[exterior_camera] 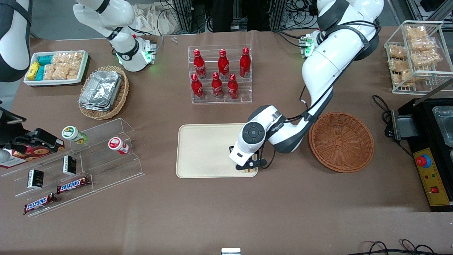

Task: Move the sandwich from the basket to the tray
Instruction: 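Lower the sandwich onto the tray and open the left gripper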

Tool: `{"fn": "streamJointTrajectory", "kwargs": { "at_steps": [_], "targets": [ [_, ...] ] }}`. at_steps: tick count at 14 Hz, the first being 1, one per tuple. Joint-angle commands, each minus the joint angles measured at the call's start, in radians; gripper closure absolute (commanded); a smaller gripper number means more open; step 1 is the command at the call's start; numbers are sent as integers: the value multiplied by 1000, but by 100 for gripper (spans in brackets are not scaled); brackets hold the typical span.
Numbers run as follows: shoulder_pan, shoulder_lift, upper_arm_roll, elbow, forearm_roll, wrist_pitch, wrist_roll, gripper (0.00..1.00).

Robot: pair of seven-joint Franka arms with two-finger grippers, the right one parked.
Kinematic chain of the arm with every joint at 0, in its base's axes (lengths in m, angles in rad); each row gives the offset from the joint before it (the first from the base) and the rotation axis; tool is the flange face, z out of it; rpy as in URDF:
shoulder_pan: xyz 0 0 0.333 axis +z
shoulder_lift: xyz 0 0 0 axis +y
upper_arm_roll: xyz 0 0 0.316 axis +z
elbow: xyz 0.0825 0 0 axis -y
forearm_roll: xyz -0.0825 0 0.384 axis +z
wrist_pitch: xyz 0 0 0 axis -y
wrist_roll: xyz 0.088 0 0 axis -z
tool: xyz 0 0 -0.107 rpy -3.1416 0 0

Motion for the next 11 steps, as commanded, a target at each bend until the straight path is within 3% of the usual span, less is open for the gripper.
{"fn": "streamJointTrajectory", "kwargs": {
  "at_steps": [1, 9, 11],
  "targets": [
    [-10, -37, 6, 18, 9, -42, -28, 1],
    [-7, -183, 5, 94, -56, -269, -11, 1],
    [60, -247, 0, 61, -56, -285, 65, 1]
  ]
}}
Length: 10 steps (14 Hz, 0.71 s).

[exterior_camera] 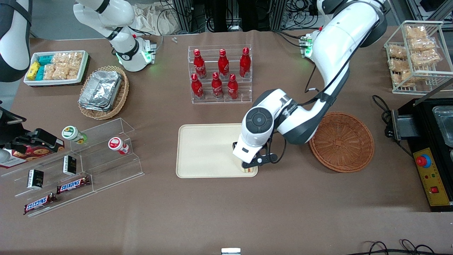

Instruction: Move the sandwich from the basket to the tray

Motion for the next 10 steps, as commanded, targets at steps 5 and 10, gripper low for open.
{"fn": "streamJointTrajectory", "kwargs": {
  "at_steps": [5, 10],
  "targets": [
    [195, -257, 2, -190, -28, -51, 313, 1],
    [398, -472, 2, -378, -194, -60, 536, 1]
  ]
}}
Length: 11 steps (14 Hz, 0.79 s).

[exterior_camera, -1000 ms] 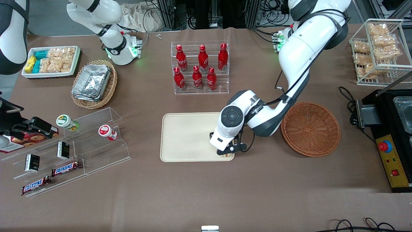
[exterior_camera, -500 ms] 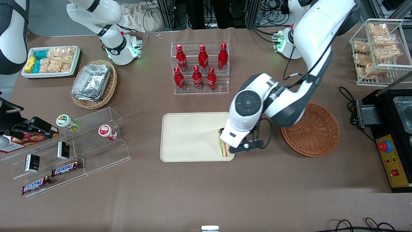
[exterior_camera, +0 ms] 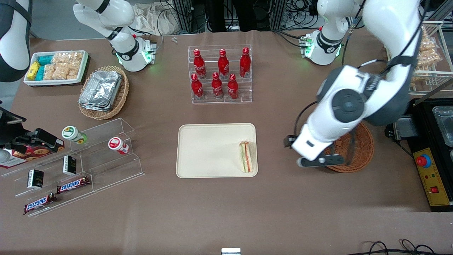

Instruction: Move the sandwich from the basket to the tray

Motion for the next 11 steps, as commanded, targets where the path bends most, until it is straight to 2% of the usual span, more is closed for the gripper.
{"fn": "streamJointTrajectory", "kwargs": {
  "at_steps": [1, 4, 6, 9, 11],
  "targets": [
    [84, -180, -5, -194, -52, 17, 73, 1],
    [164, -298, -3, -292, -165, 21, 110, 2],
    [205, -376, 0, -364, -173, 35, 200, 2],
    [270, -504, 3, -496, -262, 81, 285, 4],
    [268, -541, 5, -541, -264, 119, 289, 2]
  ]
}}
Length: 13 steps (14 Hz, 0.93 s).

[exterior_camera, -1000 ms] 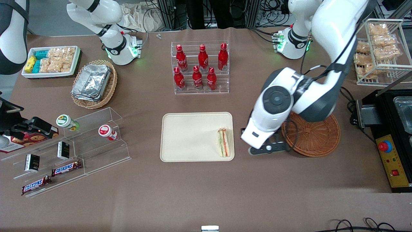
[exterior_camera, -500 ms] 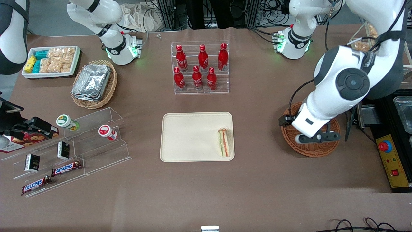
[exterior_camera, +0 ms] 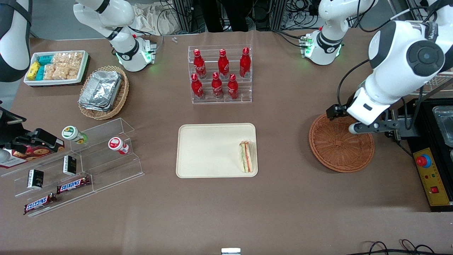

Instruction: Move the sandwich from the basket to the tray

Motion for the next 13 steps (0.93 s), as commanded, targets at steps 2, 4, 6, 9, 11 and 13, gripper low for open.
{"fn": "streamJointTrajectory", "kwargs": {
  "at_steps": [2, 4, 6, 9, 11, 13],
  "targets": [
    [10, -86, -5, -79, -29, 48, 28, 2],
    [9, -80, -7, -76, -29, 48, 29, 2],
    [9, -72, -7, -65, -28, 48, 38, 1],
    [-5, -72, 8, -62, -28, 46, 72, 1],
    [-124, -77, 164, -62, -28, 43, 112, 1],
    [-329, -72, 411, -39, -14, 42, 164, 1]
  ]
}}
